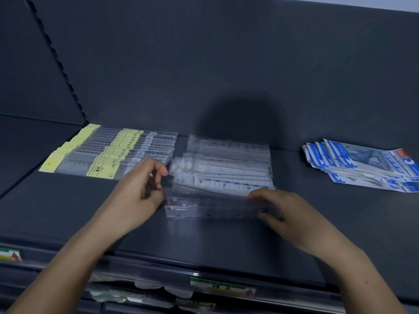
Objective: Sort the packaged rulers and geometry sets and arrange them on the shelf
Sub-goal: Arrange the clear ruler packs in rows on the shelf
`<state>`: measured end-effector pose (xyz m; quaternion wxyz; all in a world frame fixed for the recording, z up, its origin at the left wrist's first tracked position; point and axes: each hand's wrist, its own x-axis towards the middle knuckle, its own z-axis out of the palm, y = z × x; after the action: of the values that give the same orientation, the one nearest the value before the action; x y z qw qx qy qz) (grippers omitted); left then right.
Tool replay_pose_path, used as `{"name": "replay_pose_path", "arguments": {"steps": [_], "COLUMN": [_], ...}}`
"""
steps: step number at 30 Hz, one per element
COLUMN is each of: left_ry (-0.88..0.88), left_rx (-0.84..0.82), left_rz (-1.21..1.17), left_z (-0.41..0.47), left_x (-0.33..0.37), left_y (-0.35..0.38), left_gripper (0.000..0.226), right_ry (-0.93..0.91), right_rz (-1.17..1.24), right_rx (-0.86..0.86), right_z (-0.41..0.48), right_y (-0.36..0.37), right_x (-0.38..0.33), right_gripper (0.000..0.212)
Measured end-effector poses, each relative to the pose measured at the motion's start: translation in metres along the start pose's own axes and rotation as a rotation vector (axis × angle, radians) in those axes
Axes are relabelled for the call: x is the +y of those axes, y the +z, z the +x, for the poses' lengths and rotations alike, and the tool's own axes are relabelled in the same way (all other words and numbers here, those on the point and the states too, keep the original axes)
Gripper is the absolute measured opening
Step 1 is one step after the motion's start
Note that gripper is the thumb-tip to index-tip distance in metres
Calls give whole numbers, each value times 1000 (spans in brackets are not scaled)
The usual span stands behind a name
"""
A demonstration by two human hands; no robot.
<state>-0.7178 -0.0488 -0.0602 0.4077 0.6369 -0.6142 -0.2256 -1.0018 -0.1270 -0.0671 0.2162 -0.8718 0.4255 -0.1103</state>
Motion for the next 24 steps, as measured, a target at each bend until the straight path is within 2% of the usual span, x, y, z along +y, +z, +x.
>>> {"name": "replay_pose_path", "arguments": {"steps": [2,3,5,7,10,14,17,21,23,24], "left_ry": [156,229,349,448,457,406,335,222,99,24], "left_rx": [76,24,-141,-240,-301,-322,-267,-159,-103,-82], "left_rz": [173,254,387,520,614,521,462,241,26,-127], "left_z": [1,1,2,5,9,9,7,13,17,19], "left_x": [10,16,24,29,35,35,34,33,37,41], "left_y": [6,9,19,32,48,50,45,40,41,42], "left_gripper": [22,17,38,48,33,20,18,7,6,5], "right_ry": [-4,-9,-28,-46,-66,-98,-121,-39,45,84], "right_rz": [-3,-1,3,-1,-7,52,208,629,861,942], "right_rx": [-3,-2,16,34,62,161,337,636,658,608], "right_z": [0,1,2,2,0,-3,-6,-5,-2,-1], "right_y": [0,0,1,2,4,2,-2,-9,-9,-7], "right_x": [-1,-3,-5,-6,-7,-6,-8,-14,-21,-27], "right_gripper": [31,30,29,28,27,26,25,40,48,48]}}
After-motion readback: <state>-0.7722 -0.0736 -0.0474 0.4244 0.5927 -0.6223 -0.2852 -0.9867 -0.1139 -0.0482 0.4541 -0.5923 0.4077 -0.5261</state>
